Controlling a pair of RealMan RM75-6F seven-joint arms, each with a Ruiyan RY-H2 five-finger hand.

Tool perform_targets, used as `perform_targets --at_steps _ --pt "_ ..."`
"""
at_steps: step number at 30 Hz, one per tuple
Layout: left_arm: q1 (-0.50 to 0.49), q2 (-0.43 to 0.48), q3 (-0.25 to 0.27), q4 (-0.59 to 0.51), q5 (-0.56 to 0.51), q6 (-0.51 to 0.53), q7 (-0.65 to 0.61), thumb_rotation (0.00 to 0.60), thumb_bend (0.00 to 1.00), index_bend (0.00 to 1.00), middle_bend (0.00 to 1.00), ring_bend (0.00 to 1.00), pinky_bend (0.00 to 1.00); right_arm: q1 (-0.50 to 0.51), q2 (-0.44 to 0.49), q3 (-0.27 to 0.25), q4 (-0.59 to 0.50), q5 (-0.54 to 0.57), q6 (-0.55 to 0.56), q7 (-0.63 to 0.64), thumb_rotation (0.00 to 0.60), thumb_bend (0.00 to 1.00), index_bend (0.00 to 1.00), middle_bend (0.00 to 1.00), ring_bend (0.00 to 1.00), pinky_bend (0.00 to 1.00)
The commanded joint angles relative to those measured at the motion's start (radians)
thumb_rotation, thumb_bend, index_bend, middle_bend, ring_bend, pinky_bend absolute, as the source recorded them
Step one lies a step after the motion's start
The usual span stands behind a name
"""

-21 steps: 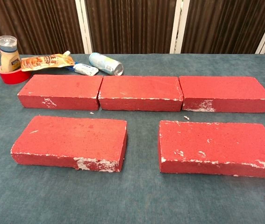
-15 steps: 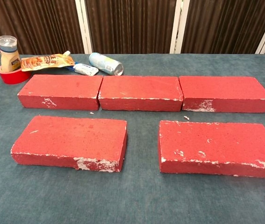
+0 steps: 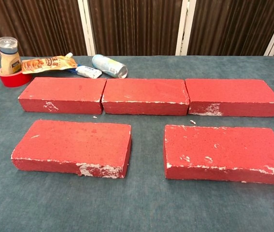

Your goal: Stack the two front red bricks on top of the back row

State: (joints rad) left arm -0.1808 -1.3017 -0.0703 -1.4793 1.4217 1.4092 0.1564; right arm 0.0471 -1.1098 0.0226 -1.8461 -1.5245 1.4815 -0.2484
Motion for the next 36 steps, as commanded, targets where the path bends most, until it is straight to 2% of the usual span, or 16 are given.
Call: perform_targets --at_steps 1,5,8,11,15,18,23,29,36 --pt "-0.002 0.000 0.000 0.001 0.000 -0.004 -0.003 0.600 0.26 0.00 0.00 0.00 0.00 0.003 -0.001 -0.001 0.001 0.006 -0.009 -0.001 0.600 0.00 0.12 0.12 0.05 0.00" --pt "-0.013 0.010 -0.003 -0.015 -0.011 -0.034 -0.027 0.600 0.26 0.00 0.00 0.00 0.00 0.008 -0.003 0.000 0.004 0.014 -0.022 0.003 0.600 0.00 0.12 0.12 0.05 0.00" --pt "-0.051 0.067 -0.019 -0.077 -0.033 -0.100 0.000 0.600 0.25 0.00 0.00 0.00 0.00 0.014 -0.004 0.002 0.010 0.031 -0.039 0.012 0.600 0.00 0.12 0.12 0.05 0.00" --pt "-0.101 0.159 -0.051 -0.198 -0.100 -0.188 0.076 0.600 0.25 0.00 0.00 0.00 0.01 0.018 0.000 0.004 0.009 0.038 -0.047 0.019 0.600 0.00 0.12 0.12 0.05 0.00" --pt "-0.182 0.323 -0.096 -0.423 -0.235 -0.311 0.224 0.600 0.25 0.00 0.00 0.00 0.02 0.019 0.004 0.006 0.010 0.047 -0.053 0.030 0.600 0.00 0.12 0.12 0.05 0.00" --pt "-0.234 0.402 -0.120 -0.552 -0.347 -0.352 0.331 0.600 0.24 0.00 0.00 0.00 0.03 0.020 0.005 0.006 0.011 0.049 -0.054 0.029 0.600 0.00 0.12 0.12 0.05 0.00" --pt "-0.326 0.489 -0.105 -0.753 -0.564 -0.431 0.452 0.600 0.24 0.00 0.00 0.00 0.04 0.021 0.004 0.008 0.013 0.051 -0.052 0.026 0.600 0.00 0.12 0.12 0.05 0.00" --pt "-0.416 0.474 -0.061 -0.874 -0.716 -0.417 0.539 0.600 0.22 0.00 0.00 0.00 0.05 0.020 0.003 0.008 0.014 0.052 -0.049 0.023 0.600 0.00 0.12 0.12 0.05 0.00" --pt "-0.479 0.311 -0.038 -0.877 -0.753 -0.304 0.594 0.600 0.19 0.00 0.00 0.00 0.06 0.021 0.002 0.007 0.013 0.052 -0.050 0.021 0.600 0.00 0.12 0.12 0.05 0.00"
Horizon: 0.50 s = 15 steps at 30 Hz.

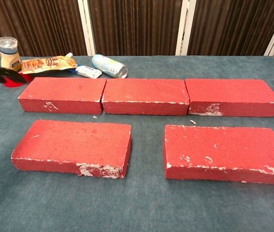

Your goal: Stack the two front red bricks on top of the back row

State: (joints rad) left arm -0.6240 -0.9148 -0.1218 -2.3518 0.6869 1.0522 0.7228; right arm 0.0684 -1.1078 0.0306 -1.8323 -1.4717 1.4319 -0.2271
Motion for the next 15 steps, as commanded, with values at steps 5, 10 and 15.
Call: perform_targets --at_steps 5,10,15 --pt "-0.068 -0.187 0.015 -0.004 -0.022 0.179 0.088 0.600 0.20 0.00 0.00 0.00 0.05 0.000 0.001 -0.001 -0.001 0.000 0.001 0.002 0.600 0.00 0.12 0.12 0.05 0.00" --pt "-0.097 -0.291 0.014 0.000 -0.059 0.294 0.157 0.600 0.19 0.00 0.00 0.00 0.05 0.002 0.001 -0.001 -0.001 0.007 -0.006 0.002 0.600 0.00 0.12 0.12 0.05 0.00" --pt "-0.141 -0.391 -0.001 0.026 -0.121 0.372 0.220 0.600 0.18 0.00 0.00 0.00 0.05 0.004 0.003 -0.002 -0.002 0.007 -0.009 0.005 0.600 0.00 0.12 0.12 0.05 0.00"
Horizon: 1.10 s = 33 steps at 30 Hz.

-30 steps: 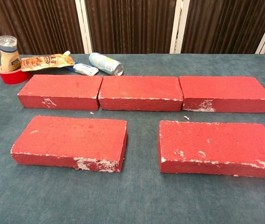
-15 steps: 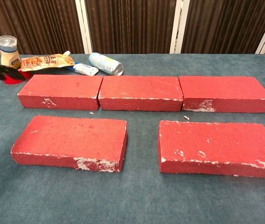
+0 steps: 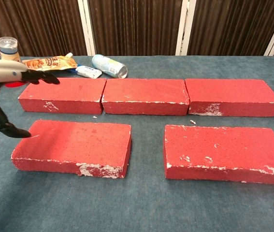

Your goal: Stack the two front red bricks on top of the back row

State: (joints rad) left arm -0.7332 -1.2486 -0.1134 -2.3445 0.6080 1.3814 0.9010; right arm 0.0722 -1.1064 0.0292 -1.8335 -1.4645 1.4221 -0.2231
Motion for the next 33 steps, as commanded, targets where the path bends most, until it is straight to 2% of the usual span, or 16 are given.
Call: perform_targets --at_steps 1,14,23,27,33 --pt "-0.039 -0.073 -0.011 0.024 -0.052 0.050 0.050 0.600 0.18 0.00 0.00 0.00 0.05 0.000 0.002 0.000 -0.001 -0.001 0.001 0.002 0.600 0.00 0.12 0.12 0.05 0.00" --pt "-0.101 -0.219 -0.020 0.120 -0.137 0.099 0.102 0.600 0.18 0.00 0.00 0.00 0.05 0.002 0.005 0.000 -0.002 0.008 -0.006 0.009 0.600 0.00 0.12 0.12 0.05 0.00" --pt "-0.108 -0.271 -0.002 0.158 -0.120 0.117 0.105 0.600 0.19 0.00 0.00 0.00 0.04 0.003 0.006 -0.001 -0.004 0.010 -0.009 0.021 0.600 0.00 0.12 0.12 0.05 0.00" --pt "-0.114 -0.297 -0.010 0.186 -0.121 0.101 0.094 0.600 0.00 0.00 0.00 0.00 0.04 0.005 0.008 -0.002 -0.005 0.012 -0.014 0.020 0.600 0.00 0.12 0.12 0.05 0.00" --pt "-0.127 -0.320 -0.015 0.220 -0.135 0.087 0.101 0.600 0.00 0.00 0.00 0.00 0.03 0.005 0.010 -0.002 -0.005 0.016 -0.015 0.020 0.600 0.00 0.12 0.12 0.05 0.00"
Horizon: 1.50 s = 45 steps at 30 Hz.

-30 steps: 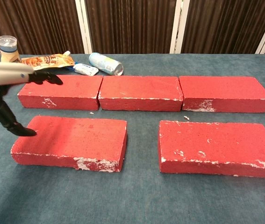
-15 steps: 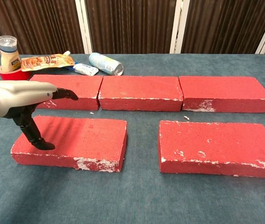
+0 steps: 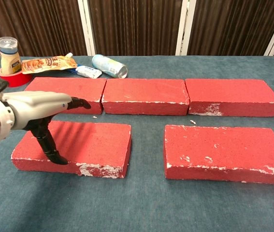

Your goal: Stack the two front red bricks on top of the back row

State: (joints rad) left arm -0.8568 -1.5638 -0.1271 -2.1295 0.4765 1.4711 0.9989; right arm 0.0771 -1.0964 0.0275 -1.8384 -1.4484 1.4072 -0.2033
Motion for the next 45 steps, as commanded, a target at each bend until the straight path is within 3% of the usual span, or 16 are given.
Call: perform_targets --at_steps 1,19,45 --pt "-0.004 -0.006 -0.002 0.007 -0.005 -0.003 0.003 0.600 0.00 0.00 0.00 0.00 0.03 0.000 0.000 0.000 0.000 0.000 0.000 0.000 0.600 0.00 0.12 0.12 0.05 0.00" --pt "-0.035 -0.078 -0.030 0.126 -0.056 -0.064 -0.006 0.600 0.00 0.00 0.00 0.00 0.03 0.002 -0.003 -0.001 -0.003 0.011 -0.006 -0.014 0.600 0.00 0.12 0.12 0.05 0.00" --pt "-0.060 -0.084 -0.014 0.218 -0.102 -0.104 0.026 0.600 0.00 0.00 0.00 0.00 0.09 0.007 -0.009 -0.004 -0.011 0.025 -0.016 -0.037 0.600 0.00 0.12 0.12 0.04 0.00"
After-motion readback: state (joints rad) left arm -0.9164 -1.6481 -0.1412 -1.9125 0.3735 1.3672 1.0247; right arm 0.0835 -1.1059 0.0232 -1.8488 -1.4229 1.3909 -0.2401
